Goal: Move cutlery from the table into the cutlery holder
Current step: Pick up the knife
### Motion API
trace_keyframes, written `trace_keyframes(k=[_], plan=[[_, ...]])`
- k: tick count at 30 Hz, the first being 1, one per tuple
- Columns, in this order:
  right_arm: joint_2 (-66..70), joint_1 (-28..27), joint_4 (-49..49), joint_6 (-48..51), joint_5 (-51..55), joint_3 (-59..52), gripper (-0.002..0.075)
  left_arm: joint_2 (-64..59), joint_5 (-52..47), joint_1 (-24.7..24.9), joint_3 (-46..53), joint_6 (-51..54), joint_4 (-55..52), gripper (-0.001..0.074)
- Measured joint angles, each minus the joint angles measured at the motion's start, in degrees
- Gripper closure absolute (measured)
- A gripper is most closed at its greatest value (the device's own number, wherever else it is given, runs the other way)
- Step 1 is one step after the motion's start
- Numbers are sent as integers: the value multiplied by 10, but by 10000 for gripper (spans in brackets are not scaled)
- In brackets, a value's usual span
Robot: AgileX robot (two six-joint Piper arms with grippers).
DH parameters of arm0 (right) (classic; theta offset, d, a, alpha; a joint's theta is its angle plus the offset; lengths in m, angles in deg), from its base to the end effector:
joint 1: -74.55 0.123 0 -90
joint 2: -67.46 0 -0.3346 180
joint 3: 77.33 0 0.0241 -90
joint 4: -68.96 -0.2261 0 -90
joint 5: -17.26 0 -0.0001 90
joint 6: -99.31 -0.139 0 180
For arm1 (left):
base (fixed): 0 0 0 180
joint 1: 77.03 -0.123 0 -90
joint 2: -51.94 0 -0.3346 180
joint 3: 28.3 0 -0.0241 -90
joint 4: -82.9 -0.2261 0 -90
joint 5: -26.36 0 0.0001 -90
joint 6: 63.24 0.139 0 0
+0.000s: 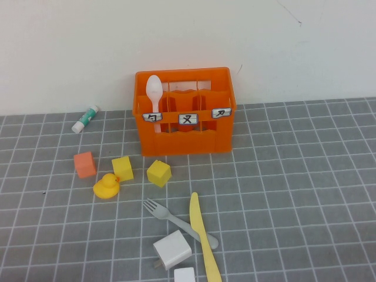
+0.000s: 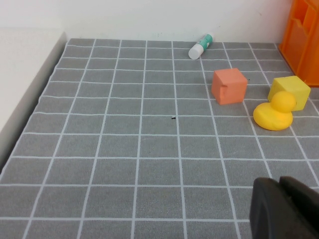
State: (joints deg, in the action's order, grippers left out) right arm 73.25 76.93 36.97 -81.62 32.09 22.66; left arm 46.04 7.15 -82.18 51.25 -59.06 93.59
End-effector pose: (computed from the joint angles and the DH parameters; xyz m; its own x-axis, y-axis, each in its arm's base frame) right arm 0.0262 0.0200 0.1770 -0.2175 0.5172 -0.8277 -0.0705 0.8375 0.5419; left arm 0.0257 -0.0062 0.1649 -0.2424 -0.1253 -0.9621 -0.0560 0.9918 -0.1151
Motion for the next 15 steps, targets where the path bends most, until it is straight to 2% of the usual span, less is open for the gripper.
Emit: trace_keyframes(k=[5, 8, 15], plan=[[0, 0, 1, 110, 13, 13, 729, 0, 0, 0, 0, 0, 0, 736], [1, 0, 10, 183, 37, 63, 729, 0, 0, 0, 0, 0, 0, 736], [132, 0, 124, 217, 161, 206, 729, 0, 0, 0, 0, 0, 0, 736]])
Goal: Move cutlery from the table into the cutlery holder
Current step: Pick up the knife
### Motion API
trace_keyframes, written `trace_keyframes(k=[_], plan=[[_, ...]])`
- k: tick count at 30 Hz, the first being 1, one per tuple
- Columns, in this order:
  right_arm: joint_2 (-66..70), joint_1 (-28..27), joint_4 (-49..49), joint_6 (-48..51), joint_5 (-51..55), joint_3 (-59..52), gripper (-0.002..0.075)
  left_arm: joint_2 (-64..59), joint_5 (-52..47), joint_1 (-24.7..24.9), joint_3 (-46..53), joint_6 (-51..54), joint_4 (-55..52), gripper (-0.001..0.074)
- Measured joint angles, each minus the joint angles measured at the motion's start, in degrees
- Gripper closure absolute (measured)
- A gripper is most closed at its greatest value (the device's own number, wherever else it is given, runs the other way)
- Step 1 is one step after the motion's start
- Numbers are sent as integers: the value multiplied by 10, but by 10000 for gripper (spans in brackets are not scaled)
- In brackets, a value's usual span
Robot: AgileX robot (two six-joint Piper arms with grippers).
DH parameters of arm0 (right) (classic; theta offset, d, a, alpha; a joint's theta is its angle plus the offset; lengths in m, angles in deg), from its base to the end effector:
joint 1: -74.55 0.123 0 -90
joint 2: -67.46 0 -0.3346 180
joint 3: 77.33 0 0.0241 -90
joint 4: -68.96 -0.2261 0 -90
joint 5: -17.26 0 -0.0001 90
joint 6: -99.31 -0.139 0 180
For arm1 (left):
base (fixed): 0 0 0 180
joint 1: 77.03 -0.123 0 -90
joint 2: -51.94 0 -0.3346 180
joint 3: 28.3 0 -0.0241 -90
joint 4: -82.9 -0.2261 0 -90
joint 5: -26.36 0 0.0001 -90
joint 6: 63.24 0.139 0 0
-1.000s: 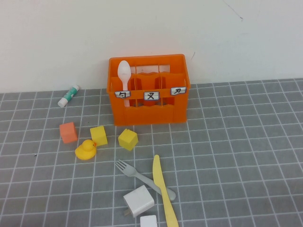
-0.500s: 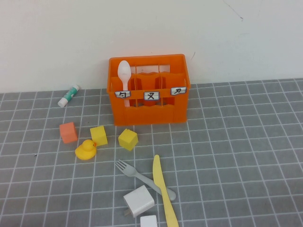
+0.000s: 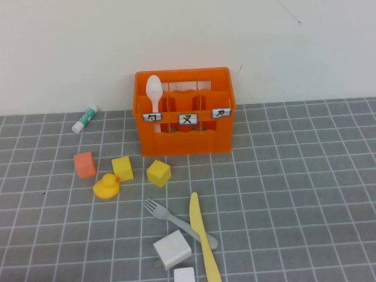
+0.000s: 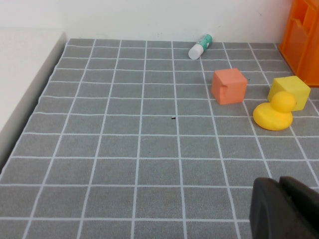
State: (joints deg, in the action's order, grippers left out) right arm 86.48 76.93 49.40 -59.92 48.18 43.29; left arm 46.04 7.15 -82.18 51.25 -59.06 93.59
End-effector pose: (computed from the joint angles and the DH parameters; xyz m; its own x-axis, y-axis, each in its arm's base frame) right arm 0.0296 0.0252 0.2591 -0.2918 -0.0778 -0.9533 -0.2245 0.9744 -0.0108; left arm 0.0257 -0.0062 0.1649 -0.2424 -0.1253 -0.9621 -0.0560 0.9918 -0.1151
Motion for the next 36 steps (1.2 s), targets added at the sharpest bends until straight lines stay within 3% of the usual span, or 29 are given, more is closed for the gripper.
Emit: trace_keyframes(k=[12, 20, 24, 28, 36], plan=[[230, 0, 27, 115, 190, 290, 729, 0, 0, 0, 0, -1, 0, 736], [363, 0, -154, 240, 256, 416, 729, 0, 0, 0, 0, 0, 1, 736], [444, 20, -168, 256, 296, 462, 729, 0, 0, 0, 0, 0, 1, 736], [527, 83, -110, 220, 322, 496, 729, 0, 0, 0, 0, 0, 1, 736], [680, 299, 120, 55, 327, 567, 729, 0, 0, 0, 0, 0, 1, 736]])
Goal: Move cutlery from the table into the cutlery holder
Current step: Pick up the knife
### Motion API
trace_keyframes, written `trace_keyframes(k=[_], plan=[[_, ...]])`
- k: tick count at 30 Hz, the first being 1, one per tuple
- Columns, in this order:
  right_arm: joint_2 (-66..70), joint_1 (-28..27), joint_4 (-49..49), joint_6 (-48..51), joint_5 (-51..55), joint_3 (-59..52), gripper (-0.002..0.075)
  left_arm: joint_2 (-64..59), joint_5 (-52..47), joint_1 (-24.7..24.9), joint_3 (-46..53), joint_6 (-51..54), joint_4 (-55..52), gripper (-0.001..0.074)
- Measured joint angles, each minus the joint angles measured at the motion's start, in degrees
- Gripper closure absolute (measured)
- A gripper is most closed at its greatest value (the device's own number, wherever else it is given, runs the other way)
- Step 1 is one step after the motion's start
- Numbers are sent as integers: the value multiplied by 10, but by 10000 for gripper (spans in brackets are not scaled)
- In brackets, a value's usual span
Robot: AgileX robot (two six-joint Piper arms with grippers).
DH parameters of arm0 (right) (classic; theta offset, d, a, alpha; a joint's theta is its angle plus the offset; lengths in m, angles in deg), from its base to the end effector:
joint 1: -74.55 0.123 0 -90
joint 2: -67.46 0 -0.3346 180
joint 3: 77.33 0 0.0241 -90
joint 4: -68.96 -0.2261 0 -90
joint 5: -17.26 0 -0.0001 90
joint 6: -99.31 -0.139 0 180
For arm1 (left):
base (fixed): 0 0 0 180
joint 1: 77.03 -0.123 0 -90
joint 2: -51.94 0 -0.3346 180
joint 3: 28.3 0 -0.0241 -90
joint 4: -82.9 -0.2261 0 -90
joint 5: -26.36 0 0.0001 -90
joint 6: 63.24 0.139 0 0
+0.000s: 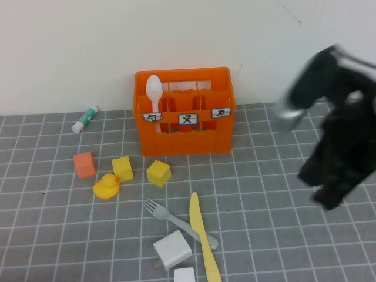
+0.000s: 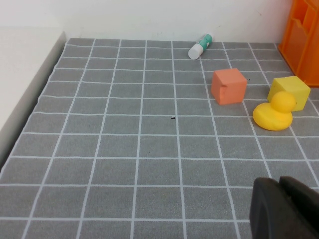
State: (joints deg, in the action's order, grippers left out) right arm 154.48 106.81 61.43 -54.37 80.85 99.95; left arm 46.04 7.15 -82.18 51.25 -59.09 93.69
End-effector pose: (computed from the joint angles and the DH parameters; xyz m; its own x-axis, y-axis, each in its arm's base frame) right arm 0.2204 0.1584 0.3591 -0.4704 -0.7549 -0.4570 -0.8236 0.5615 -0.0799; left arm 0.0257 -0.0063 0.1649 -0.2422 -0.1275 -0.9618 -0.0560 0.9915 -0.1173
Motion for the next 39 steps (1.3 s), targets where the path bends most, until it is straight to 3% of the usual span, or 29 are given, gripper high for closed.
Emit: trace_keyframes(k=[5, 10, 16, 21, 24, 28, 31, 34, 39], plan=[[93, 99, 101, -101, -12, 37, 729, 0, 0, 0, 0, 1, 0, 736], [176, 155, 139, -141, -17, 68, 729, 0, 0, 0, 0, 1, 0, 736], [241, 164, 142, -155, -72, 76, 729, 0, 0, 0, 0, 0, 0, 736], [285, 163, 142, -250, -80, 78, 724, 0, 0, 0, 0, 0, 0, 736], [306, 162, 142, -303, -88, 78, 658, 0, 0, 0, 0, 0, 0, 736], [321, 162, 121, -351, -128, 78, 450, 0, 0, 0, 0, 0, 0, 736], [324, 161, 99, -365, -160, 78, 335, 0, 0, 0, 0, 0, 0, 736], [329, 161, 101, -369, -190, 78, 306, 0, 0, 0, 0, 0, 0, 736], [349, 161, 136, -373, -200, 78, 328, 0, 0, 0, 0, 0, 0, 736]])
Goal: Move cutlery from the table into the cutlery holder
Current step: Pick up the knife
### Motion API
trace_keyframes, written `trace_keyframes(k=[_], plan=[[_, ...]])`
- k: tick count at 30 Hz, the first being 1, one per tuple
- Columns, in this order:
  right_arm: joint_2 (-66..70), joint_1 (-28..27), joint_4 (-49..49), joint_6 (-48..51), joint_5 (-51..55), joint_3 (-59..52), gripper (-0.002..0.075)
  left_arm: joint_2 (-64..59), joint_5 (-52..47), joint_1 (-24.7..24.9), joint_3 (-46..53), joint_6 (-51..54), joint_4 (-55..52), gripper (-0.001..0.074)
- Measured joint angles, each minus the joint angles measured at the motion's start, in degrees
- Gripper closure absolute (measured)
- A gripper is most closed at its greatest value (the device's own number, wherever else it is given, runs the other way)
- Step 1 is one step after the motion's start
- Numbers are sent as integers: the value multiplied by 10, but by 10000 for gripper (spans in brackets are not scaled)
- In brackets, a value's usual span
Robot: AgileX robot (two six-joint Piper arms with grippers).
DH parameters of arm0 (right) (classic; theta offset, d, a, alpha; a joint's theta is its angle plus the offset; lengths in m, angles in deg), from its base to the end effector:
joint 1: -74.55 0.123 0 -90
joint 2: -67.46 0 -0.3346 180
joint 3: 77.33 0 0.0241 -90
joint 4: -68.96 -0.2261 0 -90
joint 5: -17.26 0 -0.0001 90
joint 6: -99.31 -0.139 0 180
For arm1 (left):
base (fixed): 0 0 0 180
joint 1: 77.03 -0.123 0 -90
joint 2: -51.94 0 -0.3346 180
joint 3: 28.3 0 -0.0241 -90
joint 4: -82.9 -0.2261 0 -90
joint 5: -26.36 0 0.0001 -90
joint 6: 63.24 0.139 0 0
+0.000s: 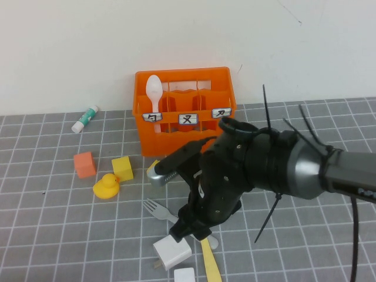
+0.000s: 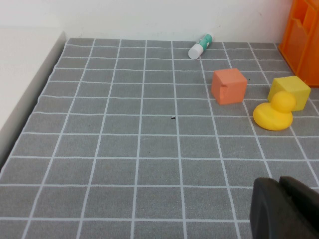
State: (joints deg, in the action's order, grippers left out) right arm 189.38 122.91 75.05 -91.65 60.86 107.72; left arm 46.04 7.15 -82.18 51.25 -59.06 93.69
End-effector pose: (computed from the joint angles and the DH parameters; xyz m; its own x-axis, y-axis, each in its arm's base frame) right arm 0.2974 0.3192 0.1958 -0.7046 -0.6215 -0.3426 -0.6529 0.7568 -0.0300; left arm 0.0257 -0.0063 0.1649 -0.2422 -0.1270 -0.9619 -0.0559 0.9916 -0.1168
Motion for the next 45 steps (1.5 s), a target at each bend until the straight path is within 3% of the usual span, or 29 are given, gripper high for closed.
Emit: trace_keyframes(k=[10, 21, 27, 33, 38, 45], plan=[[40, 0, 15, -28, -25, 0, 388, 0, 0, 0, 0, -1, 0, 736], [78, 0, 19, -26, -40, 11, 400, 0, 0, 0, 0, -1, 0, 736], [84, 0, 20, -16, -39, 13, 526, 0, 0, 0, 0, -1, 0, 736], [84, 0, 21, -15, -33, 15, 536, 0, -1, 0, 0, -1, 0, 736], [67, 0, 45, -15, 3, 17, 675, 0, -1, 0, 0, -1, 0, 736], [0, 0, 94, -5, 32, 17, 678, 0, -1, 0, 0, 1, 0, 736]])
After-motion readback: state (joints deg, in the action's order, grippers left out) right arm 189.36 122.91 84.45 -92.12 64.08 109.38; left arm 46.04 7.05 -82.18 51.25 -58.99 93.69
